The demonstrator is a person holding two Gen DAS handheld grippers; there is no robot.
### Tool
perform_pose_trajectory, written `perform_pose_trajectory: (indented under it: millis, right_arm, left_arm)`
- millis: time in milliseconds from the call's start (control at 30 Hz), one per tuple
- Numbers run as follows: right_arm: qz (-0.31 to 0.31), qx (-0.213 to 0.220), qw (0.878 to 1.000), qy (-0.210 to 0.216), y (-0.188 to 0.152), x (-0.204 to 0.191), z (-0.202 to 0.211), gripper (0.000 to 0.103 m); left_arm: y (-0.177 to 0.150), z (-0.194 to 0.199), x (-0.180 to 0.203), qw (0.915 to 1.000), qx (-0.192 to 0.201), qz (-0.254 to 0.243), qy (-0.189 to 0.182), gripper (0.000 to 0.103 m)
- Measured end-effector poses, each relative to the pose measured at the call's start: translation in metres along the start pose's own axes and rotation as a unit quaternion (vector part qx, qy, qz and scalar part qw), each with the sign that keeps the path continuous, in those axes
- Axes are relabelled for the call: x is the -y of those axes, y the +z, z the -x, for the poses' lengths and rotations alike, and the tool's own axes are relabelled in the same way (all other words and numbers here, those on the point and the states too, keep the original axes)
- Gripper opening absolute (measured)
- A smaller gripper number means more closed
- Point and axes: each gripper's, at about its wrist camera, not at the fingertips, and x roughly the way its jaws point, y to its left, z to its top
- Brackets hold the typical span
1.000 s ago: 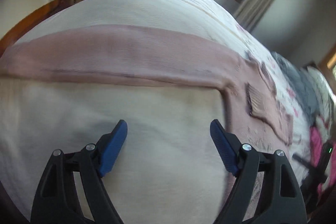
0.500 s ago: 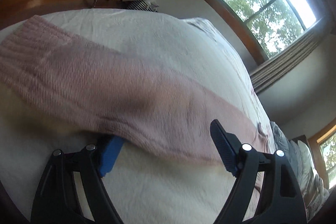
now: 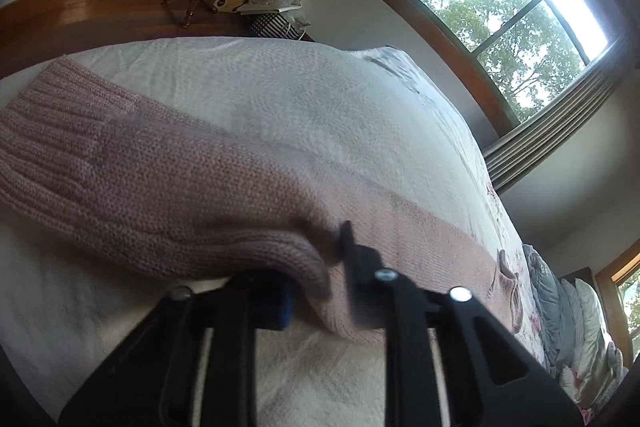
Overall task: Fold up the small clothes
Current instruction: 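Move the left tool to the other sleeve cuff and close on it, then fold the held sleeve across the sweater body with the left tool, release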
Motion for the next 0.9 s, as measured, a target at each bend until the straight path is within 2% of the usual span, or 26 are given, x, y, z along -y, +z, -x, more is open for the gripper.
perform_pose_trajectory:
  millis: [100, 233, 400, 500, 633, 767, 900]
  right_arm:
    - [-0.003, 0.002, 1.000, 0.003, -0.001, 0.003, 0.002, 0.080]
    - [-0.004, 0.007, 1.000, 0.001, 0.000, 0.008, 0.008, 0.080]
    - [-0.002, 0.019, 1.000, -0.022, 0.002, 0.017, 0.019, 0.080]
    - [-0.003, 0.023, 0.999, -0.023, 0.001, 0.024, 0.021, 0.080]
    - [-0.014, 0.019, 0.999, -0.023, -0.004, 0.037, 0.016, 0.080]
    - [-0.016, 0.020, 1.000, -0.016, -0.008, 0.043, 0.014, 0.080]
    - [-0.008, 0.020, 1.000, -0.011, -0.009, 0.044, 0.015, 0.080]
  left_arm:
    - [0.000, 0.009, 0.014, 0.9998, 0.014, -0.013, -0.007, 0.009]
    - [-0.001, 0.017, 0.046, 0.9984, 0.019, -0.037, -0.039, 0.007]
    - [-0.021, 0.024, 0.113, 0.9918, 0.011, -0.089, -0.092, 0.007]
    - [-0.043, 0.022, 0.161, 0.9844, -0.005, -0.123, -0.126, 0.007]
    - [-0.080, 0.015, 0.229, 0.9696, -0.030, -0.173, -0.171, 0.007]
    - [-0.120, 0.001, 0.283, 0.9551, -0.057, -0.213, -0.198, 0.007]
    - [-0.159, -0.024, 0.319, 0.9446, -0.091, -0.233, -0.212, 0.007]
